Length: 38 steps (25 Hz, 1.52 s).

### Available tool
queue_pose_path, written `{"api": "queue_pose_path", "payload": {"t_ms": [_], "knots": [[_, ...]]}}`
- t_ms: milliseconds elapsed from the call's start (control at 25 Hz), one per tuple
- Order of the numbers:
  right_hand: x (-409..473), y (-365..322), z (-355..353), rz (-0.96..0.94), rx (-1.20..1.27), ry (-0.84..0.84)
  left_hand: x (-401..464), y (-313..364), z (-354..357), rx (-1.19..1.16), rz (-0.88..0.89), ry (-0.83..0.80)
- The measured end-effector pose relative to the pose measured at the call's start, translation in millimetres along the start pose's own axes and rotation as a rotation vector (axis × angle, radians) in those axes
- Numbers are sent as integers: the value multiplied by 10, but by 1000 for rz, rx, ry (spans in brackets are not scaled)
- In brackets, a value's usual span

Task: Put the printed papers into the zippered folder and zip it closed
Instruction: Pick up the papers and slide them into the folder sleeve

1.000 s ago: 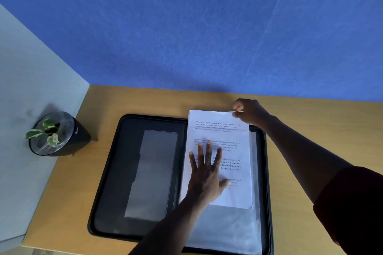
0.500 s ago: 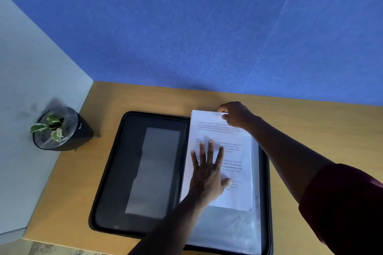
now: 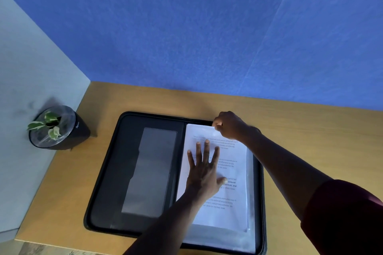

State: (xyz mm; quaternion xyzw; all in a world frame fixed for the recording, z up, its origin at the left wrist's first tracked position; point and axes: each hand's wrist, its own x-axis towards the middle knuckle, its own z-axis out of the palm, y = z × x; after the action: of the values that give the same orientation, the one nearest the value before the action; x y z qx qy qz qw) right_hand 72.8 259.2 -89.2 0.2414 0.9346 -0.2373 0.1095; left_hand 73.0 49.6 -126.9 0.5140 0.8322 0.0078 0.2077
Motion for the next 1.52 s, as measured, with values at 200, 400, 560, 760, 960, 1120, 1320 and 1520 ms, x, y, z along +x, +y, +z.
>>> {"api": "queue_pose_path", "payload": {"t_ms": [200,400,560,760,960,1120,1320,1520], "knots": [[-88,-32,86,47,68,5,3,-1,13,0,-2,-2],[-98,-75,63,57,43,-32,-3,8,15,-1,-9,14],[-118,-96,54,45,26,-63,0,6,18,3,-8,18],[-157,-68,45,44,46,-106,-9,10,13,6,-3,18],[-311,134,-40,104,92,-106,-18,-1,-9,6,0,3],[-480,359,-90,150,63,-78,-24,12,-19,-8,9,2],[-607,551,-157,208,93,10,-34,14,-36,-28,12,-6],[-691,562,-101,239,109,111,-34,20,-63,-54,3,-19]]}}
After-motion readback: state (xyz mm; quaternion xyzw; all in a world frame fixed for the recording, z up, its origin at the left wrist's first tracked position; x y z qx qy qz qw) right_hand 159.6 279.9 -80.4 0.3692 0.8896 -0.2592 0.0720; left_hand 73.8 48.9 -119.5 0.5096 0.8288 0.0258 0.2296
